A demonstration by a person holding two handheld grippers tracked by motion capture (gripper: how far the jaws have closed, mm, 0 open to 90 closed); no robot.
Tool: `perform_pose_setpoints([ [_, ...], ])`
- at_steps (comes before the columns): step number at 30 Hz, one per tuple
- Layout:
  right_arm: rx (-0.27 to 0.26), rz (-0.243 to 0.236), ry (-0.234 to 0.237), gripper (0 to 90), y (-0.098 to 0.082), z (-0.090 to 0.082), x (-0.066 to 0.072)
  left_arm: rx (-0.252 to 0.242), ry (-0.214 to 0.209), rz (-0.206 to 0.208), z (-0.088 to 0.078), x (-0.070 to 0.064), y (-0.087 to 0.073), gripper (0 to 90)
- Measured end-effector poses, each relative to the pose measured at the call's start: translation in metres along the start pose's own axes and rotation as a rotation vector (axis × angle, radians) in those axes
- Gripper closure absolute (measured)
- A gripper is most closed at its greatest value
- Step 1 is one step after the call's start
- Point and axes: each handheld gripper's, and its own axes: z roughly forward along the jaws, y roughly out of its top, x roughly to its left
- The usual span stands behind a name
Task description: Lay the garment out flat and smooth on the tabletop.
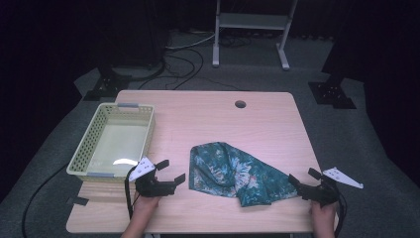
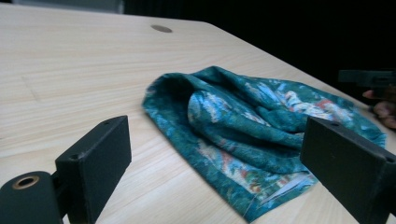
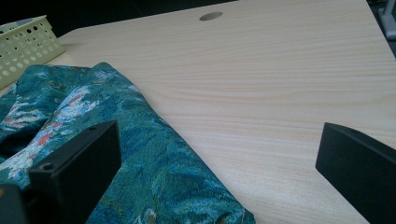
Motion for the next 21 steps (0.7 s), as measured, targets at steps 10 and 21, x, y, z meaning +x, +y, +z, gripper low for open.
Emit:
perform_pose_setpoints([
  [10, 0.002, -0.012, -0.002, 0.0, 0.000, 0.000, 0.001, 0.022, -0.033, 0.031, -0.022, -0.005, -0.009, 0.4],
  [21, 0.012, -0.036, 0.019, 0.0, 0.000, 0.001, 0.003, -0.006, -0.055, 0.007, -0.041, -0.003, -0.018, 0.4],
])
